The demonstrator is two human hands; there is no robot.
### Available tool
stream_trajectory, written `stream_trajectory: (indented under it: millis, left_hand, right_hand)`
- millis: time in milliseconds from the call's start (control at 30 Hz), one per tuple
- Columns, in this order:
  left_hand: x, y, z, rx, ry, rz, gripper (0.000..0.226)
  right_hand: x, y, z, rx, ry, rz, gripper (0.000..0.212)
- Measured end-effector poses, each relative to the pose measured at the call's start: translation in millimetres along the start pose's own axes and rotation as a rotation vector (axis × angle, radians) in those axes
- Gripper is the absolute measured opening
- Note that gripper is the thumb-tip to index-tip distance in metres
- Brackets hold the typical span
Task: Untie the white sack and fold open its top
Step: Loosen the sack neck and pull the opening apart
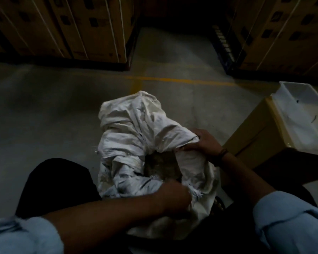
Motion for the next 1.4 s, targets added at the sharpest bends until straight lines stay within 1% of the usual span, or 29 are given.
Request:
stream_trajectory:
  millis: [33, 100, 133, 167, 200, 267, 333, 367, 400, 467, 500, 600, 633, 700, 733, 767, 833, 867, 933, 967, 1000, 1067, 1100, 1133, 1200, 1267, 1300, 1367, 1400]
  left_hand:
    - [-14, -39, -12, 0.057, -0.03, 0.156, 0.039]
    - [-35, -118, -42, 0.094, -0.041, 0.553, 0.042]
    - [-41, -142, -62, 0.046, -0.067, 0.643, 0.058]
    - [-46, -151, -85, -0.016, -0.115, 0.623, 0.078]
    - [-50, -149, -107, -0.09, -0.159, 0.526, 0.096]
    - [-52, -120, -138, -0.187, -0.187, 0.241, 0.112]
    - [-42, -84, -153, -0.129, -0.255, -0.037, 0.103]
    - [-36, -71, -156, -0.097, -0.321, -0.139, 0.092]
    - [-32, -64, -155, -0.084, -0.37, -0.198, 0.079]
    - [-34, -58, -150, -0.042, -0.43, -0.188, 0.057]
    - [-37, -61, -149, 0.04, -0.466, -0.152, 0.048]
    - [-39, -68, -155, 0.463, -0.622, -0.068, 0.025]
    - [-36, -71, -160, 0.627, -0.654, -0.052, 0.022]
    - [-29, -80, -161, 0.886, -0.654, -0.121, 0.015]
    - [-28, -82, -158, 0.951, -0.636, -0.2, 0.02]
    - [-28, -80, -157, 0.949, -0.608, -0.277, 0.03]
    - [-30, -77, -157, 0.755, -0.531, -0.368, 0.061]
    - [-31, -74, -159, 0.605, -0.489, -0.374, 0.078]
    - [-31, -72, -172, 0.194, -0.384, -0.287, 0.099]
    - [-30, -74, -177, -0.005, -0.34, -0.239, 0.103]
    - [-28, -74, -183, -0.109, -0.333, -0.204, 0.105]
    - [-23, -73, -191, -0.064, -0.428, -0.204, 0.094]
    - [-23, -70, -190, 0.02, -0.476, -0.231, 0.088]
    - [-25, -66, -185, 0.125, -0.509, -0.261, 0.083]
    - [-28, -61, -169, 0.394, -0.587, -0.321, 0.074]
    - [-22, -50, -168, 0.694, -0.752, -0.367, 0.062]
    - [-15, -47, -170, 0.781, -0.835, -0.415, 0.056]
    - [-6, -42, -175, 0.861, -0.896, -0.504, 0.049]
    - [-8, -40, -177, 0.875, -0.859, -0.531, 0.053]
  right_hand:
    - [-2, -9, -1, -0.017, 0.023, 0.029, 0.051]
    - [-5, -21, -10, 0.053, -0.031, 0.079, 0.068]
    - [-2, -20, -19, 0.115, -0.094, 0.052, 0.075]
    - [3, -14, -27, 0.158, -0.155, -0.002, 0.077]
    - [10, -7, -31, 0.201, -0.199, -0.075, 0.075]
    - [25, 9, -41, 0.308, -0.342, -0.182, 0.07]
    - [29, 17, -46, 0.534, -0.501, -0.143, 0.086]
    - [26, 17, -44, 0.694, -0.516, -0.086, 0.1]
    - [23, 15, -40, 0.848, -0.46, -0.021, 0.113]
    - [20, 8, -22, 1.07, -0.223, 0.053, 0.123]
    - [23, 7, -23, 1.144, -0.229, 0.101, 0.12]
    - [42, 23, -56, 1.114, -0.626, 0.241, 0.088]
    - [49, 32, -62, 1.067, -0.716, 0.211, 0.081]
    - [54, 51, -61, 0.96, -0.727, 0.062, 0.087]
    - [52, 55, -57, 0.896, -0.673, 0.01, 0.094]
    - [49, 54, -53, 0.83, -0.62, -0.006, 0.098]
    - [38, 43, -38, 0.703, -0.485, -0.01, 0.096]
    - [32, 34, -30, 0.636, -0.412, -0.028, 0.093]
    - [17, 18, -16, 0.465, -0.268, -0.118, 0.087]
    - [10, 11, -11, 0.389, -0.184, -0.167, 0.083]
    - [5, 5, -3, 0.365, -0.092, -0.218, 0.079]
    - [2, -5, 14, 0.462, 0.035, -0.255, 0.075]
    - [0, -11, 18, 0.611, 0.052, -0.181, 0.08]
    - [0, -17, 12, 0.798, -0.004, -0.041, 0.089]
    - [17, -3, -26, 1.0, -0.318, 0.198, 0.102]
    - [45, 38, -55, 0.962, -0.666, 0.166, 0.098]
    - [56, 57, -59, 0.956, -0.753, 0.108, 0.095]
    - [55, 79, -44, 0.991, -0.756, 0.034, 0.093]
    - [47, 81, -36, 1.019, -0.711, 0.017, 0.093]
Point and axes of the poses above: each hand's wrist, its own x-axis away from the middle knuckle, its own y-axis out of the palm, z = x × y, the point moved 8 cm from there along -x, towards the middle knuckle, and after that the axes turned 14 degrees about z, right-handed, at the moved point
